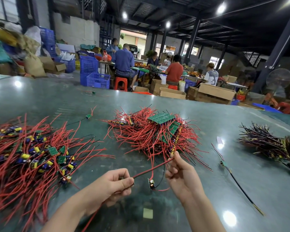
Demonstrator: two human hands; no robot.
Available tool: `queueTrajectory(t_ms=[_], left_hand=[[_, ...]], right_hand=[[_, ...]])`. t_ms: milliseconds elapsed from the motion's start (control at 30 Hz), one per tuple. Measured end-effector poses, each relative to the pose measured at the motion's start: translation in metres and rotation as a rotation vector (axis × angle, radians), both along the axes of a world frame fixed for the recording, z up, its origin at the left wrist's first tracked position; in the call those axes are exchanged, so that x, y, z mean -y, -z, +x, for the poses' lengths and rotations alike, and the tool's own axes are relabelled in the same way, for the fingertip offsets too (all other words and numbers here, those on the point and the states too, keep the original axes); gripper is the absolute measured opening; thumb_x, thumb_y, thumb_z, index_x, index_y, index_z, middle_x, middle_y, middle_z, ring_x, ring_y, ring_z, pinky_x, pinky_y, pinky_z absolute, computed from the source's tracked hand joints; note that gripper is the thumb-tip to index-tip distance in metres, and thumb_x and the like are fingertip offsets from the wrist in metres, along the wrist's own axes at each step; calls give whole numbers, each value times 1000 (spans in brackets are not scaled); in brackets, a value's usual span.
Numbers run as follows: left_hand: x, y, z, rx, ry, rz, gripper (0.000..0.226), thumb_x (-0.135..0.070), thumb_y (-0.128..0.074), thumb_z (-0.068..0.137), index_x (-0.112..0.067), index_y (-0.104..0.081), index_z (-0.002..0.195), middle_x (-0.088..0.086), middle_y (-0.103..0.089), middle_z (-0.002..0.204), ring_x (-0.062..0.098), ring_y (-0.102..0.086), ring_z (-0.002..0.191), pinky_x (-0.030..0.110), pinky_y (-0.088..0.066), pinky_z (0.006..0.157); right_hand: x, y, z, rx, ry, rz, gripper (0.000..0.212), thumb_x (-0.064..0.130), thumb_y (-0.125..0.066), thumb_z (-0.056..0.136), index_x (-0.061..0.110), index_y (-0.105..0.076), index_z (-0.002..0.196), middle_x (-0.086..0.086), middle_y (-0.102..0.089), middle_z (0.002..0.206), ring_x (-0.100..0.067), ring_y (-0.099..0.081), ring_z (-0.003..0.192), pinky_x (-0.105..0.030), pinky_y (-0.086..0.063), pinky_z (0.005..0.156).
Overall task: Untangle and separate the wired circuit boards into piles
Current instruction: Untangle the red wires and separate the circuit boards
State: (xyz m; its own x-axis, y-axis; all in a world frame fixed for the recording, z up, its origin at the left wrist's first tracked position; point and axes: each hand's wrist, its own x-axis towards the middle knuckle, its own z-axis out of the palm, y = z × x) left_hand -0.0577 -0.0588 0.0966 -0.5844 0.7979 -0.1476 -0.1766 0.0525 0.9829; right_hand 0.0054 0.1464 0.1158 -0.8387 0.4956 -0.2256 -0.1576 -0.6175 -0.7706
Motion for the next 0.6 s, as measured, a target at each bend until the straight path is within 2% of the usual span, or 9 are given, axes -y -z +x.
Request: queueTrajectory(t_ms=[100, 167, 233, 300, 367, 433, 500, 533, 600], left_hand=[[1, 3, -2, -2, -14, -19, 26, -33, -61, 79, -12, -46, 78, 2, -56, 60, 5, -25, 37, 13, -19, 35], [2, 4, -6, -11, -125, -27, 25, -32, -61, 80, -10, -52, 78, 8, -63, 65, 7, -33, 38, 12, -21, 35], [6, 2, -15, -71, -326, -54, 22, -27, -58, 87, -7, -58, 78, 9, -70, 70, 9, -43, 43, 13, -24, 36], [17, 1, -27, -272, -587, -151, 23, -23, -57, 92, -10, -65, 74, 4, -72, 68, 13, -48, 51, 18, -29, 42], [33, 2, -35, -654, -883, -474, 24, -29, -60, 90, -17, -71, 72, 2, -67, 63, 22, -53, 60, 24, -33, 49], [42, 5, -36, -984, -1119, -785, 16, -26, -68, 83, -13, -74, 78, 10, -67, 74, 34, -52, 79, 32, -39, 59], [39, 8, -34, -1127, -1218, -862, 22, -15, -73, 75, -2, -71, 92, 18, -66, 100, 40, -45, 92, 45, -41, 71], [35, 9, -32, -1178, -1213, -816, 28, -10, -71, 75, 1, -68, 100, 21, -63, 107, 41, -44, 94, 47, -40, 75], [21, 8, -25, -1186, -1116, -589, 26, -1, -64, 78, 0, -66, 104, 20, -63, 106, 38, -50, 93, 42, -38, 82]], right_hand=[[-1, 1, 0, -17, -27, 23, 15, 26, -67, 70, 13, -68, 62, 7, -47, 51, -4, -32, 40, -17, -29, 41], [-2, 3, 1, 13, 2, 233, 23, 31, -66, 77, 12, -73, 66, 5, -60, 58, -4, -36, 43, -17, -33, 44], [-2, 4, 1, 43, 112, 476, 28, 32, -59, 88, 12, -75, 75, 2, -66, 66, -4, -39, 46, -15, -37, 47], [-2, 5, 1, 11, 211, 605, 33, 32, -52, 94, 12, -74, 79, 1, -65, 65, -5, -40, 45, -14, -37, 45], [-2, 5, 0, -7, 240, 647, 38, 33, -46, 97, 12, -73, 79, 0, -65, 64, -6, -42, 44, -15, -36, 43], [-1, 6, 0, 68, 229, 758, 42, 34, -43, 98, 14, -72, 76, -1, -67, 67, -9, -47, 49, -20, -41, 50], [1, 11, 0, 212, 182, 1028, 45, 38, -39, 98, 18, -71, 74, 1, -69, 69, -12, -58, 63, -29, -46, 65], [2, 14, 1, 299, 124, 1226, 48, 41, -35, 99, 20, -71, 76, 1, -70, 71, -14, -60, 73, -31, -46, 73], [8, 18, 2, 446, -27, 1667, 49, 41, -27, 101, 19, -69, 89, -1, -70, 80, -22, -56, 90, -34, -41, 84]])
